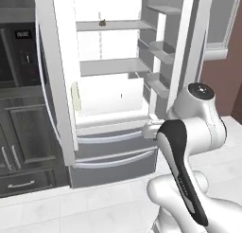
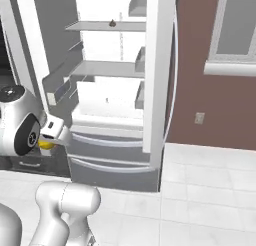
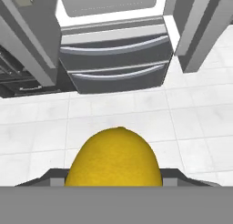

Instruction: Grab the garlic and lemon from the fridge, place them in the blender, close the lid, and turn on the blender to create a marinade.

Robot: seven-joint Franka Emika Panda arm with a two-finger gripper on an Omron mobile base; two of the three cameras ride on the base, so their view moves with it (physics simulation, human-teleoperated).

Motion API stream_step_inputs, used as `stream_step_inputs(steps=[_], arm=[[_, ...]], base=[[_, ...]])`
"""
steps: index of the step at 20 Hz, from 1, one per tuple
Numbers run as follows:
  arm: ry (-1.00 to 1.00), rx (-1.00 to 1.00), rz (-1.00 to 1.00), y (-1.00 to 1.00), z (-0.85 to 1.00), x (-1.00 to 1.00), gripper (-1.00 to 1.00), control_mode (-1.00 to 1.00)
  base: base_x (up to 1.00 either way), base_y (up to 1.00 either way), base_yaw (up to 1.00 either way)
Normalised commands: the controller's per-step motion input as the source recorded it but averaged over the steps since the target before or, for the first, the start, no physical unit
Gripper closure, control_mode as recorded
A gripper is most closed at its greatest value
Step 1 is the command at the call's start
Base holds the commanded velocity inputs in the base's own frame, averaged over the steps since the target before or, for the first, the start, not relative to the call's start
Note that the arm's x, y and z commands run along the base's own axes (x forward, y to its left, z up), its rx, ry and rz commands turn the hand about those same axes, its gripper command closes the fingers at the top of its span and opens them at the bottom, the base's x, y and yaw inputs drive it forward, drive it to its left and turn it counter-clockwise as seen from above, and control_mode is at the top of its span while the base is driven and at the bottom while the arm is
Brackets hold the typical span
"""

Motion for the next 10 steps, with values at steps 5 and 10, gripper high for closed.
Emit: stream_step_inputs(steps=[5,10], arm=[[0.0,0.0,0.0,0.0,0.0,0.0,1.0,1.0],[0.0,0.0,0.0,0.0,0.0,0.0,1.0,1.0]], base=[[-0.97,0.04,-0.39],[-0.64,0.17,-0.74]])
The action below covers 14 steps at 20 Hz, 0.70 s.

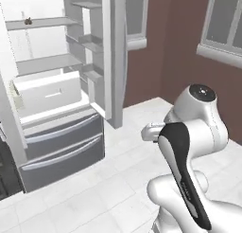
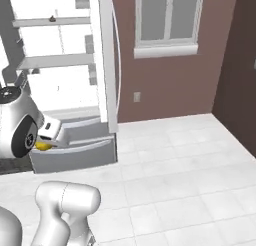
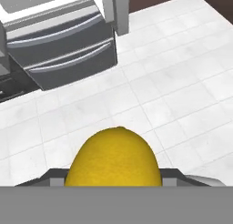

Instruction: Grab the garlic and lemon from the fridge, place them in the blender, close the lid, and turn on the blender to create a marinade.

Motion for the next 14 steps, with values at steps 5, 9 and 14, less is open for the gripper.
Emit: stream_step_inputs(steps=[5,9,14], arm=[[0.0,0.0,0.0,0.0,0.0,0.0,1.0,1.0],[0.0,0.0,0.0,0.0,0.0,0.0,1.0,1.0],[0.0,0.0,0.0,0.0,0.0,0.0,1.0,1.0]], base=[[-0.33,0.12,-0.86],[-0.18,0.16,-0.88],[-0.11,0.18,-0.88]])
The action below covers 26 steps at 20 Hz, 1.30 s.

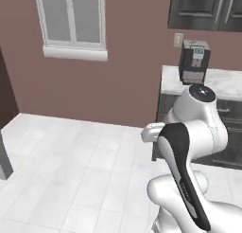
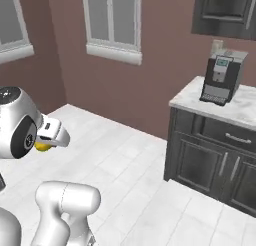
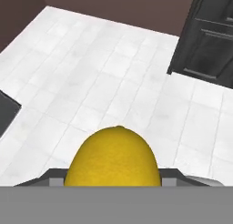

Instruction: Grab the garlic and lemon from the fridge, place them in the blender, close the lid, and turn on the blender to create a marinade.

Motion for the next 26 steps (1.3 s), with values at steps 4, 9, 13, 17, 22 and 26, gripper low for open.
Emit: stream_step_inputs(steps=[4,9,13,17,22,26], arm=[[0.0,0.0,0.0,0.0,0.0,0.0,1.0,1.0],[0.0,0.0,0.0,0.0,0.0,0.0,1.0,1.0],[0.0,0.0,0.0,0.0,0.0,0.0,1.0,1.0],[0.0,0.0,0.0,0.0,0.0,0.0,1.0,1.0],[0.0,0.0,0.0,0.0,0.0,0.0,1.0,1.0],[0.0,0.0,0.0,0.0,0.0,0.0,1.0,1.0]], base=[[-0.02,0.19,-0.86],[0.0,0.04,-0.82],[0.01,0.0,-0.71],[0.17,-0.12,-0.54],[0.27,-0.05,-0.46],[0.26,-0.07,-0.38]])
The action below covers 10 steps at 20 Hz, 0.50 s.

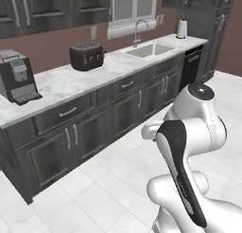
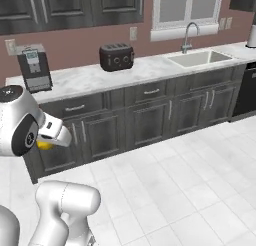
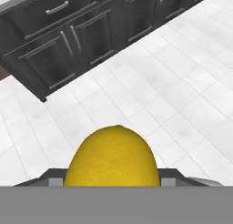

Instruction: Grab the garlic and lemon from the fridge, place them in the blender, close the lid, and turn on the blender to create a marinade.

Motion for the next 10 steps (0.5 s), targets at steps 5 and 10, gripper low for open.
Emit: stream_step_inputs(steps=[5,10], arm=[[0.0,0.0,0.0,0.0,0.0,0.0,1.0,1.0],[0.0,0.0,0.0,0.0,0.0,0.0,1.0,1.0]], base=[[0.28,-0.1,-0.35],[0.35,-0.03,-0.4]])
